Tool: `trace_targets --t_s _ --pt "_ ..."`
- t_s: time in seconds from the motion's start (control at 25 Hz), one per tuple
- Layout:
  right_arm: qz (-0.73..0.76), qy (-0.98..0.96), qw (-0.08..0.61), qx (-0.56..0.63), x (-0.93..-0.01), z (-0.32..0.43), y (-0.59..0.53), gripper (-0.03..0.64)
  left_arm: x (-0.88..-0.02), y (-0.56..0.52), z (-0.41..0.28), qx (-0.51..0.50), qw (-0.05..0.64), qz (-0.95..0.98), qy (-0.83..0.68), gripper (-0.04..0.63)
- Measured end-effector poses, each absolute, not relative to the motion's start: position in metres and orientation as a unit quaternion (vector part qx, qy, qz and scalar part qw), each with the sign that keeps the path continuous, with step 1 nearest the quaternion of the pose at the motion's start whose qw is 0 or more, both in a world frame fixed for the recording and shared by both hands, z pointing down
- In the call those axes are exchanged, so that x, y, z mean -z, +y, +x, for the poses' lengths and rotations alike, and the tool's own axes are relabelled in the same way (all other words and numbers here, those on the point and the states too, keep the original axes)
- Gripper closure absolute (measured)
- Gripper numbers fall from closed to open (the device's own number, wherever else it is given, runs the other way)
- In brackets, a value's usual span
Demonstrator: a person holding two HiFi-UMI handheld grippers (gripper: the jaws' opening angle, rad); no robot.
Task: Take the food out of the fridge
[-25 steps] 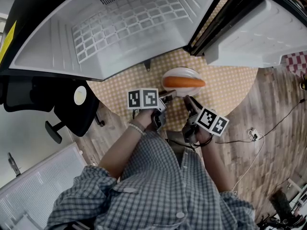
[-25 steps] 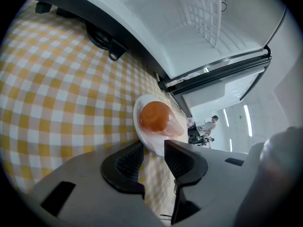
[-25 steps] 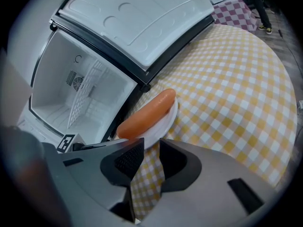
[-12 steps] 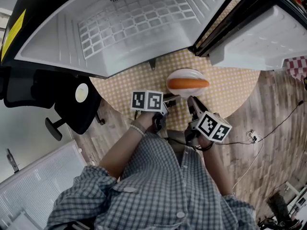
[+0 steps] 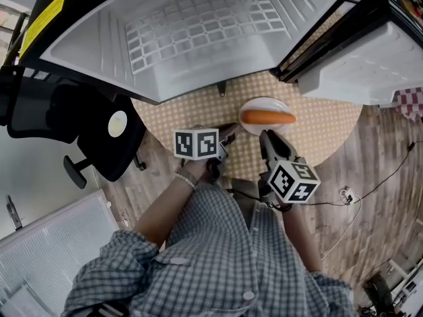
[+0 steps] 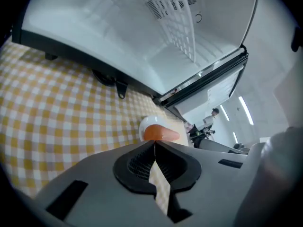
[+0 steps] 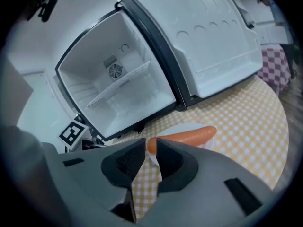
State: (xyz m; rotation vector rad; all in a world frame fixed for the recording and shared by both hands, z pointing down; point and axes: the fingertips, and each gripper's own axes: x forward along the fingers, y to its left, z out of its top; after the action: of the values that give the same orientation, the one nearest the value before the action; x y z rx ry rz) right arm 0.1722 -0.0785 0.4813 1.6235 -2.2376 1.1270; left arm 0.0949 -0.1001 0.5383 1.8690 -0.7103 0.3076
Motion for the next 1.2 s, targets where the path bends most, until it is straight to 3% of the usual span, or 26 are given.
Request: trace_targets --t_s 0.24,0.76,1.2 --pt "0.557 -0.778 0.115 -0.267 -0.444 0.160 -0.083 0.591 -0.501 -0.109 0.080 -0.128 0.451 0.825 -0.316 0.589" --pt "0.540 -0.809 0.074 -0.222 -0.383 0.133 -0.091 0.600 -0.399 -0.121 0.044 -0.120 0.258 0.887 -0.363 0.589" --pt "0.515 -0.832 0.063 -0.193 -0.355 0.109 -0.096 0.604 -0.353 -0.106 0.036 -0.104 0.200 0.907 -0.354 0.589"
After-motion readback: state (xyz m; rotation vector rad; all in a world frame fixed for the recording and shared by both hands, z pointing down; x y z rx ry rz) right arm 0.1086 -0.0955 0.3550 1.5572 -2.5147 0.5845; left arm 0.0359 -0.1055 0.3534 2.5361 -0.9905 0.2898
